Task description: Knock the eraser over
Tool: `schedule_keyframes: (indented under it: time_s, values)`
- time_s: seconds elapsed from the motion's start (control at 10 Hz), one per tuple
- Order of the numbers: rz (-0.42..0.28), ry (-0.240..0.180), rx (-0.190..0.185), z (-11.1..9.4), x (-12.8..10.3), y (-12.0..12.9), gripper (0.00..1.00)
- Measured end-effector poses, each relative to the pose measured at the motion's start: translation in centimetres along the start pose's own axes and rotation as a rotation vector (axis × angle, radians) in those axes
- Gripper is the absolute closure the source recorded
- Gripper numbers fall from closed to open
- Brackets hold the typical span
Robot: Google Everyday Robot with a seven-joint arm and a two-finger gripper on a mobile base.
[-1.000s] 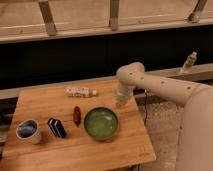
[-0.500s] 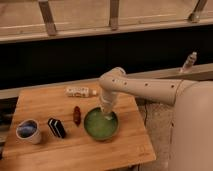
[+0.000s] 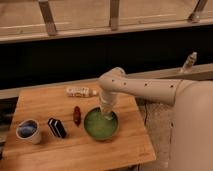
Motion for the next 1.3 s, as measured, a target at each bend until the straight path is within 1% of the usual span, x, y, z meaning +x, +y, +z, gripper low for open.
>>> schedule_keyframes:
  time_s: [0.1,0.2,0.4,0.5,0.6,0.7,0.8,0.9,1.0,1.1,1.3]
  values:
    - [-0.009,-0.010,0.003,-0.6,0.0,0.3,1.00]
    - [-0.038,-0.034,-0.004,-2.2,-0.1,0.9,1.00]
    - [-0.093,-0.084,-0.039,-6.3,0.1,2.4,1.00]
    - [-0.120,-0.099,-0.045,-7.7,0.5,3.4,1.00]
    - [-0.162,-0.115,-0.051,-9.0,1.4,5.4,1.00]
    - [-0.190,-0.121,-0.053,-9.6,2.2,6.9,1.00]
    - [-0.218,-0.124,-0.054,-9.7,3.3,8.7,1.00]
    - [-0.245,-0.121,-0.056,-9.4,4.2,10.3,1.00]
    - [-0.274,-0.113,-0.059,-8.6,5.0,12.0,1.00]
    - [-0.302,-0.100,-0.065,-7.2,5.8,13.5,1.00]
    - [-0.380,-0.052,-0.076,-2.6,7.2,17.3,1.00]
